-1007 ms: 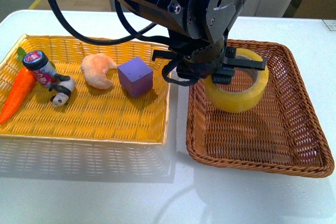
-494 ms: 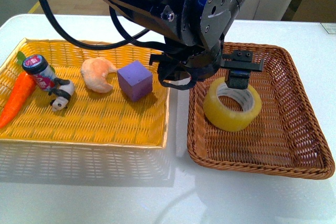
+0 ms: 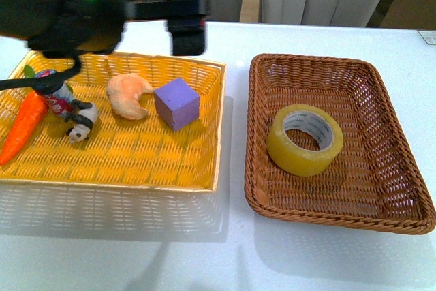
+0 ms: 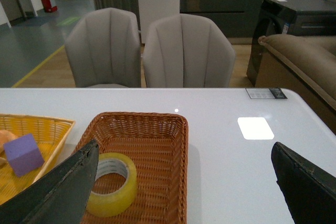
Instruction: Move tape to another basket
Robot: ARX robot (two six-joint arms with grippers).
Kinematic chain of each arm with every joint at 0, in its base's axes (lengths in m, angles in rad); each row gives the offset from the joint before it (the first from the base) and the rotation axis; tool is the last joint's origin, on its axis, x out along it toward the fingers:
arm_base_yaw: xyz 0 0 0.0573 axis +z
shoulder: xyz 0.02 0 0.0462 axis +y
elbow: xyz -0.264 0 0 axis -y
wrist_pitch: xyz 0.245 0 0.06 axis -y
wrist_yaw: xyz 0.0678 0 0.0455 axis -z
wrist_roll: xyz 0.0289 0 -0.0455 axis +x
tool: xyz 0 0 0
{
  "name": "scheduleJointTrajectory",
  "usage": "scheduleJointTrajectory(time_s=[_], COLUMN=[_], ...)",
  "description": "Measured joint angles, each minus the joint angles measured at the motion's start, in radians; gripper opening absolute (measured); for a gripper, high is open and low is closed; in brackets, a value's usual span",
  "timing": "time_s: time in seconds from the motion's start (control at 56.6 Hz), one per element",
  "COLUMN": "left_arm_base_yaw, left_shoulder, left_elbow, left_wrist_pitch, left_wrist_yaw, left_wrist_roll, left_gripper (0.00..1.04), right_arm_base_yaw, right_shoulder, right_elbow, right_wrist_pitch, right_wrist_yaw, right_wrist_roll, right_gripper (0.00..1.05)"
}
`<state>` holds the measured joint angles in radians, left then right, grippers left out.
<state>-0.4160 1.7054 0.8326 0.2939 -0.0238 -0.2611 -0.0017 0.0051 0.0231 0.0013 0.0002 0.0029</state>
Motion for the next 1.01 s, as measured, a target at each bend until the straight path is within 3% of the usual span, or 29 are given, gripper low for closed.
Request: scheduleJointTrajectory(time_s=[0.106, 0.389, 0.459, 0.494, 0.618, 0.671, 0.848, 1.007], left_arm_base_yaw=[0.039, 0.041, 0.034, 0.042, 0.103, 0.126, 0.218, 0.266], left_shoulder=[-0.153, -0.183, -0.154, -0.154, -0.22, -0.274, -0.412, -0.558], left_elbow=[-0.115, -0.129, -0.239, -0.295, -0.446, -0.485, -0.664, -0.722], left_wrist_pitch=[0.001, 0.022, 0.37, 0.497, 0.769, 0.784, 0.808, 0.732], left_wrist_yaw=[0.024, 0.005, -0.208, -0.262, -0.283, -0.261, -0.164, -0.121], left_wrist_roll=[0.013, 0.037, 0.131, 0.162, 0.219, 0.23, 0.246, 0.25], left_gripper=[0.96, 0.95, 0.82, 0.77, 0.56, 0.47, 0.03, 0.02], right_arm_base_yaw=[0.0, 0.0, 0.0, 0.0, 0.0, 0.0, 0.0, 0.0], right_shoulder=[0.0, 0.0, 0.0, 0.0, 0.0, 0.0, 0.0, 0.0], right_elbow=[0.0, 0.0, 0.0, 0.0, 0.0, 0.0, 0.0, 0.0], right_wrist_pitch=[0.0, 0.0, 0.0, 0.0, 0.0, 0.0, 0.0, 0.0], right_wrist_yaw=[0.0, 0.0, -0.002, -0.001, 0.0, 0.0, 0.0, 0.0], right_wrist_roll=[0.0, 0.0, 0.0, 0.0, 0.0, 0.0, 0.0, 0.0], right_gripper=[0.96, 0.96, 0.96, 0.96, 0.96, 0.96, 0.96, 0.96])
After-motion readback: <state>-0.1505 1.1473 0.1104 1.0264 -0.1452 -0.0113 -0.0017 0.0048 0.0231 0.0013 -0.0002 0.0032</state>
